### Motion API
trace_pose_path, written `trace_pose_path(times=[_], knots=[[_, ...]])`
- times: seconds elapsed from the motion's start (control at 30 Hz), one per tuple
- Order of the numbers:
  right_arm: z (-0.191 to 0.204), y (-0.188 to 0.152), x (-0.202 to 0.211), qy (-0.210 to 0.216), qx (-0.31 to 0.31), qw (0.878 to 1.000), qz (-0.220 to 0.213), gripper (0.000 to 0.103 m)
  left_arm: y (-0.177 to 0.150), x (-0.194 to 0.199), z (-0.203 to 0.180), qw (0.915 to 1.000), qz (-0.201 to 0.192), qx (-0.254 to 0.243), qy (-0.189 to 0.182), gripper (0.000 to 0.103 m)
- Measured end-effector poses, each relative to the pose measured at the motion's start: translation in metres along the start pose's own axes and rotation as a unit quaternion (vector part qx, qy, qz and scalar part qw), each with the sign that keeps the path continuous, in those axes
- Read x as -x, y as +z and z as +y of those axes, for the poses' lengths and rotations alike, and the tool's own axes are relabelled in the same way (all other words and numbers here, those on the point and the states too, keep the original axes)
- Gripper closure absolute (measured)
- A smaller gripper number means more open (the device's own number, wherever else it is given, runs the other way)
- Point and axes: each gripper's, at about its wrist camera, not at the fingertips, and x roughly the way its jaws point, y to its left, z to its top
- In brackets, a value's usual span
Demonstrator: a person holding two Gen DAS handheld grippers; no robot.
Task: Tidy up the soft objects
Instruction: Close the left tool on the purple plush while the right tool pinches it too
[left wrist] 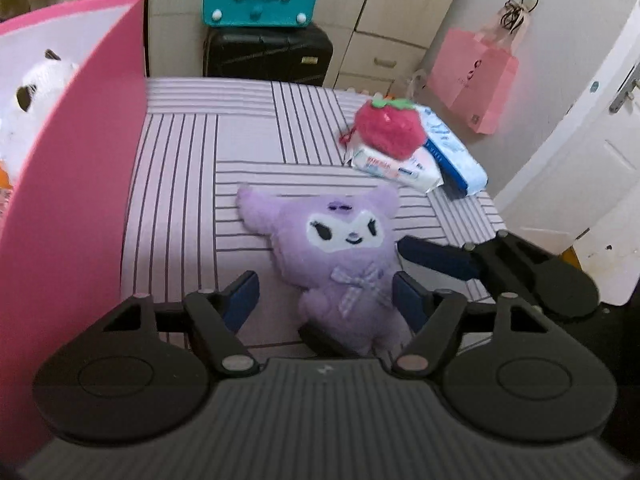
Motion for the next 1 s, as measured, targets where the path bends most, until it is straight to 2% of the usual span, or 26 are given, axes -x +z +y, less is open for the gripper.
trace_pose_path(times=[0.13, 0.23, 0.37, 0.47, 0.53, 0.63, 0.77, 1.0], knots=[[-0.006, -0.002, -0.003, 0.013, -0.023, 1.0, 0.001, 0.03, 0.002, -0.011, 0.002, 0.9998, 0.015, 0.008, -0.013, 0.05], [-0.012, -0.005, -0.005, 0.026, -0.053, 0.998, 0.005, 0.032, 0.002, -0.012, 0.002, 0.9996, 0.011, 0.012, -0.023, 0.058], [-0.009, -0.008, -0.005, 0.019, -0.055, 0.998, -0.002, 0.032, 0.002, -0.012, 0.001, 0.9994, 0.011, 0.018, -0.026, 0.061], [-0.005, -0.008, -0.004, 0.013, -0.058, 0.998, -0.004, 0.038, 0.001, -0.011, 0.0, 0.9996, 0.008, 0.019, -0.02, 0.063], [-0.005, -0.009, -0.001, 0.018, -0.069, 0.997, -0.007, 0.046, 0.001, -0.009, -0.002, 0.9998, 0.003, 0.015, -0.014, 0.064], [-0.008, -0.011, 0.002, 0.023, -0.085, 0.996, -0.012, 0.049, -0.001, -0.009, -0.008, 0.9999, -0.003, 0.005, -0.008, 0.065], [-0.003, -0.015, 0.011, 0.018, -0.083, 0.996, -0.017, 0.05, -0.003, -0.004, -0.011, 0.9999, -0.005, -0.001, -0.013, 0.066], [0.003, -0.024, 0.033, 0.036, -0.084, 0.995, -0.029, 0.049, -0.017, 0.017, -0.019, 0.9996, -0.002, -0.024, -0.015, 0.066]])
